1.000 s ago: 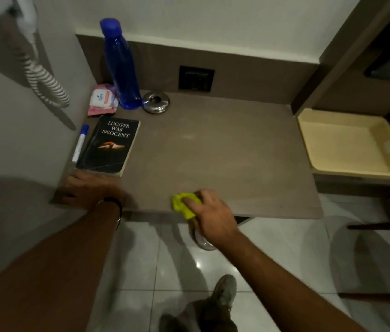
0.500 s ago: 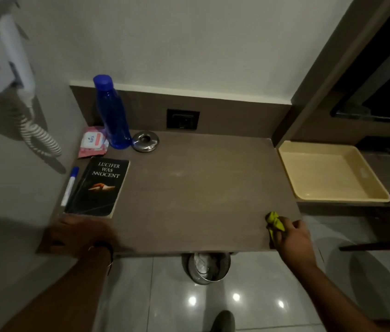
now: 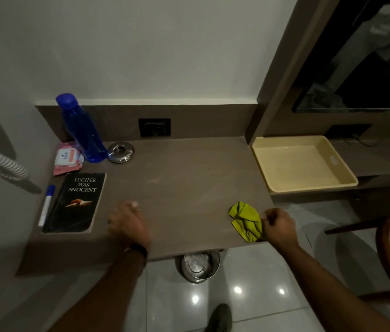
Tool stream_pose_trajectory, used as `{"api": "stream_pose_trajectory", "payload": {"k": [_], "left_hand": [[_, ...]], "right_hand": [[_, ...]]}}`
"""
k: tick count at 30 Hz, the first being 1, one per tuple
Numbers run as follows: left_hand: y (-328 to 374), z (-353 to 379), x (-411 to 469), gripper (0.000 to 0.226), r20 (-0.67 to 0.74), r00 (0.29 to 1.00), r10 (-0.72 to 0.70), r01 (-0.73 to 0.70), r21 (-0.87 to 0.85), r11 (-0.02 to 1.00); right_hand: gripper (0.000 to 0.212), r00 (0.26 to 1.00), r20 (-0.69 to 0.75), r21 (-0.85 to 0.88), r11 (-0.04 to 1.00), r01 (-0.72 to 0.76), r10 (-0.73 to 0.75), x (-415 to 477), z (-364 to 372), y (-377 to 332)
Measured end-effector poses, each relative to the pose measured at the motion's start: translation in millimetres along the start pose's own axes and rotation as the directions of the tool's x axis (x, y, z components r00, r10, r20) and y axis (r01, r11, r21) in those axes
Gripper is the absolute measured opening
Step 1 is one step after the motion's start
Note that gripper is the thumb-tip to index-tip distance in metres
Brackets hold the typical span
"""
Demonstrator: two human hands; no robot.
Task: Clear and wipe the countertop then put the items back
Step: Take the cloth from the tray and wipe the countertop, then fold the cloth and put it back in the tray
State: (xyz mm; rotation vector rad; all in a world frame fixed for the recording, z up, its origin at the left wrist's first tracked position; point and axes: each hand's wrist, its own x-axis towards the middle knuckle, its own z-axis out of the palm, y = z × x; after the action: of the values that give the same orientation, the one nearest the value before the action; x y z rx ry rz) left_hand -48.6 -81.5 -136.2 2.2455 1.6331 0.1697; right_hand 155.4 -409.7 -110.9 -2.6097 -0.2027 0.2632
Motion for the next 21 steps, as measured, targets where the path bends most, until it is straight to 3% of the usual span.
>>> {"api": "stream_pose_trajectory", "payload": {"k": [2, 4, 7, 10, 11, 13, 15, 16, 19, 21], "left_hand": [[31.1, 4.8, -19.8, 0.026, -0.015, 0.971, 0.240, -0.234, -0.304, 0.924], [77.5, 11.5, -50.7, 0.019, 0.106, 0.892, 0.438, -0.360, -0.418, 0.834], [131.6, 27.7, -71.2, 0.061, 0.302, 0.779, 0.549, -0.342, -0.530, 0.776], [169.7, 41.9, -78.9, 0.107, 0.482, 0.643, 0.595, -0.283, -0.572, 0.770], [179.5, 46.6, -79.1, 0.109, 0.522, 0.594, 0.612, -0.300, -0.563, 0.770], [193.5, 54.8, -76.0, 0.087, 0.581, 0.527, 0.620, -0.334, -0.530, 0.780], [205.2, 63.8, -72.2, 0.066, 0.638, 0.476, 0.606, -0.238, -0.570, 0.786], [214.2, 66.4, -71.2, 0.062, 0.661, 0.453, 0.598, -0.150, -0.605, 0.782], [251.8, 67.5, -68.4, 0.063, 0.680, 0.415, 0.605, 0.098, -0.694, 0.713], [284.7, 69.4, -65.0, 0.045, 0.659, 0.441, 0.609, 0.170, -0.728, 0.664]], "right_hand": [[0.032, 0.994, 0.057, -0.024, 0.995, -0.093, 0.094, 6.7, 7.1, -2.1], [0.027, 0.987, 0.109, -0.003, 0.993, -0.115, 0.115, 11.4, 12.1, -5.7], [0.017, 0.991, 0.130, 0.117, 0.992, -0.054, 0.039, 15.1, 10.1, -7.0], [0.016, 0.973, 0.138, 0.265, 0.954, 0.143, -0.185, 14.9, -10.0, -12.3], [0.017, 0.956, 0.148, 0.281, 0.937, 0.205, -0.254, 17.6, -18.8, -14.1], [0.013, 0.927, 0.158, 0.325, 0.904, 0.276, -0.340, 30.3, -35.0, -15.0], [0.001, 0.922, 0.142, 0.386, 0.878, 0.283, -0.360, 48.5, -45.4, -10.2], [0.007, 0.933, 0.135, 0.421, 0.872, 0.251, -0.334, 59.0, -48.3, -6.7], [0.024, 0.988, 0.116, 0.637, 0.770, 0.008, -0.107, 95.9, -55.0, -1.9], [0.028, 0.983, 0.177, 0.766, 0.620, -0.168, 0.049, 130.6, -65.0, 2.3]]}}
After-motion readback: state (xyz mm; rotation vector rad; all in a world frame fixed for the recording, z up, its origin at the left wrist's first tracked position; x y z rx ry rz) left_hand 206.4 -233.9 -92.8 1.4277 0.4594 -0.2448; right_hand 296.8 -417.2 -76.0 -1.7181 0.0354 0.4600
